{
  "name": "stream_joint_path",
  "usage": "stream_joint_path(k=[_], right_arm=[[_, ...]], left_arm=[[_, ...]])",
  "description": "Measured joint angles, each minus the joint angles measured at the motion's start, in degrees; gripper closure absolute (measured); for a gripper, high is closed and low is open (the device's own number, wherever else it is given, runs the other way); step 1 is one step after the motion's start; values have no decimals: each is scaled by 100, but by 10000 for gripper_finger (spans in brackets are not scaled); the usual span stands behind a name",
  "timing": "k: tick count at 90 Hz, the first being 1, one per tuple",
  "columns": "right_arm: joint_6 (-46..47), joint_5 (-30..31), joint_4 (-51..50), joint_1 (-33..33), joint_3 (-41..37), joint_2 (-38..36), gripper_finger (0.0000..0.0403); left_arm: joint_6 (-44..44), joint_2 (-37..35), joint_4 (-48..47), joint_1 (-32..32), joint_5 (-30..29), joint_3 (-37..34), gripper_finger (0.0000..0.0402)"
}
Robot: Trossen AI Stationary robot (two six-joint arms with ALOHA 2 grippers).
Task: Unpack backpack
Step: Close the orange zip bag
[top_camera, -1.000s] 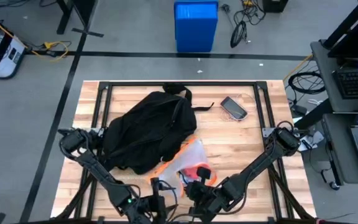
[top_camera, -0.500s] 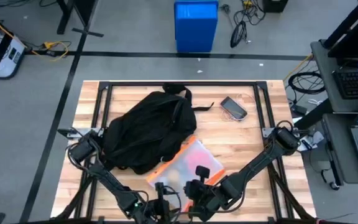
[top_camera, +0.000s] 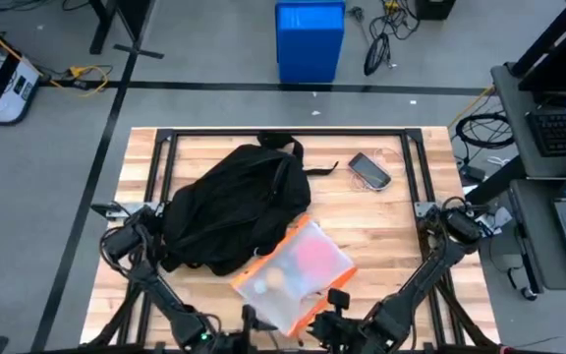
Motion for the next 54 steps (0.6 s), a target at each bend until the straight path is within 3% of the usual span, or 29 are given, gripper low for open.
stream_joint_path(k=[19, 33, 54], right_arm=[[-4, 154, 0, -27, -1, 0, 334], [-38, 173, -2, -45, -1, 0, 332], [-89, 322, -52, -45, -2, 0, 332]], left_arm=[[46, 153, -722, -21, -349, 10, 107], [227, 282, -639, 172, -614, 7, 107], [497, 330, -511, 416, -270, 7, 114]])
